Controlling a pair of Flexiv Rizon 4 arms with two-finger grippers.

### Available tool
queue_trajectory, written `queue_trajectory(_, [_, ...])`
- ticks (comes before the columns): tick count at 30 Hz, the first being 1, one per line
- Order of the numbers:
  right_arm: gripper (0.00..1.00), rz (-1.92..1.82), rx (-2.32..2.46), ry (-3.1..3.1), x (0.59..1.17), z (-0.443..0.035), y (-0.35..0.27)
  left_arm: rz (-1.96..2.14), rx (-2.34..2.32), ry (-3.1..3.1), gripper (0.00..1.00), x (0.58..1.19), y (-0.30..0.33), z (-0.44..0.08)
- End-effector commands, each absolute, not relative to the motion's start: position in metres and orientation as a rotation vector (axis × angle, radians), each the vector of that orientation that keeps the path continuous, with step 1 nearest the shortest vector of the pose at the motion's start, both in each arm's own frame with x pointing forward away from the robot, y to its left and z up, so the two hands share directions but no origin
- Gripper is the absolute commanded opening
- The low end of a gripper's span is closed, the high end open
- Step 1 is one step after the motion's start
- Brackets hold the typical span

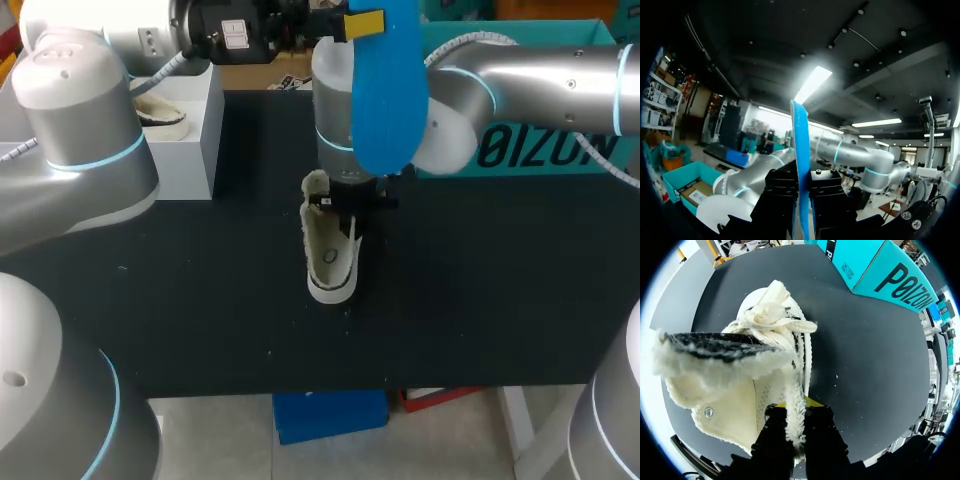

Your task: Take the shoe out of the shoebox, open the shoe tongue, remove and reinsert the insole, then place the shoe into the shoebox

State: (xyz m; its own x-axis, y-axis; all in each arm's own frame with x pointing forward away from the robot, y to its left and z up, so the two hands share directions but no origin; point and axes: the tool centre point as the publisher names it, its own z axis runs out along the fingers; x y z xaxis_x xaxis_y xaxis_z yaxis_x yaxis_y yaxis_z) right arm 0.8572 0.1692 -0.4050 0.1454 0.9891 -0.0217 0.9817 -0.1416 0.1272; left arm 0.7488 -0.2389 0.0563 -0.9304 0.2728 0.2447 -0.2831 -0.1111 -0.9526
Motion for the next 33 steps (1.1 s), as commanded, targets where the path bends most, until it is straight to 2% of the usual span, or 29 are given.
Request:
queue_trajectory(1, [0.0,0.148,2.277,2.01,0.852,-0.403,0.162,2.097,0.012,-1.805,0.0,0.749,-0.24,0.056])
queue_trajectory(2, [0.36,0.156,2.271,2.019,0.852,-0.402,0.162,2.097,0.012,-1.805,0.0,0.749,-0.24,0.056])
queue_trajectory(3, [1.0,0.179,2.276,2.021,0.851,-0.399,0.161,2.097,0.012,-1.805,0.0,0.749,-0.24,0.056])
queue_trajectory(13, [1.0,0.407,2.372,2.022,0.834,-0.356,0.137,2.097,0.012,-1.805,0.0,0.749,-0.24,0.056])
queue_trajectory(22, [1.0,0.971,2.404,2.016,0.823,-0.315,0.115,2.097,0.012,-1.805,0.0,0.749,-0.24,0.056])
queue_trajectory(33, [1.0,0.986,2.389,2.022,0.822,-0.31,0.111,2.097,0.012,-1.805,0.0,0.749,-0.24,0.056])
